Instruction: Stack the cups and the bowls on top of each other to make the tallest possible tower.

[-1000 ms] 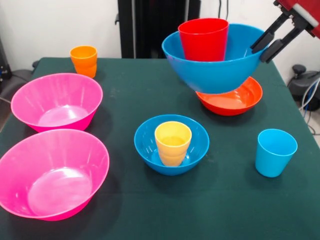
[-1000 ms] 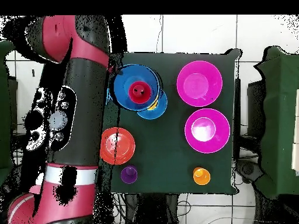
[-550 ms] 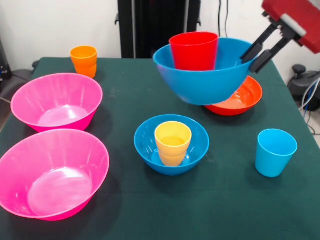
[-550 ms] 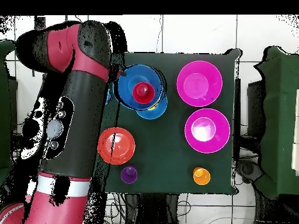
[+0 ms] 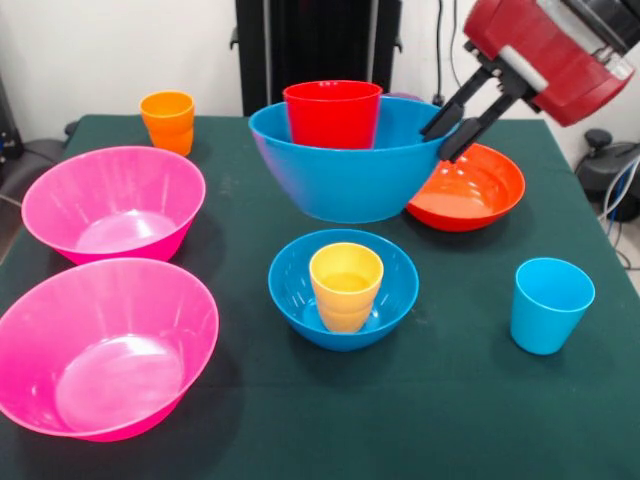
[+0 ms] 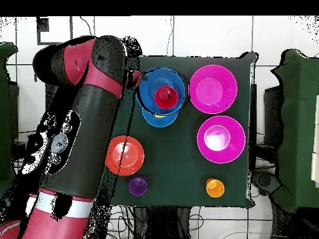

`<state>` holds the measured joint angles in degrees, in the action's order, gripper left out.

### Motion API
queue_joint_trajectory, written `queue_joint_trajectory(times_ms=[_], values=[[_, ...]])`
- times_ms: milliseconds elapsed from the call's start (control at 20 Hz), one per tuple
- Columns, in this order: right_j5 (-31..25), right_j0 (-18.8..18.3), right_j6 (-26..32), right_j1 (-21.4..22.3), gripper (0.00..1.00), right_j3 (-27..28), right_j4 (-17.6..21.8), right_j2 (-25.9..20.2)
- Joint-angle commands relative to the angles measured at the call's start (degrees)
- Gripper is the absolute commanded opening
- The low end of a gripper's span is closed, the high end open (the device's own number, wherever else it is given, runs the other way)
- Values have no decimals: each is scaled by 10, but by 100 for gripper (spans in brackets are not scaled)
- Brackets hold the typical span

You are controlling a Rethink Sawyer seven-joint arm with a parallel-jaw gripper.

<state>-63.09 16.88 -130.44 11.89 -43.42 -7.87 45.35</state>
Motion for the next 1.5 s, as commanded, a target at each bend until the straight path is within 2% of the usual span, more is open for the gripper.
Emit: queue_joint_trajectory(times_ms=[50,400,950,1500], values=[[59,17,-140,-19,0,-82,38,-10],[69,27,-148,-27,0,-102,17,-6],[-8,31,-92,-12,0,-90,8,-4],[-66,0,-16,-2,0,-55,-4,-40]])
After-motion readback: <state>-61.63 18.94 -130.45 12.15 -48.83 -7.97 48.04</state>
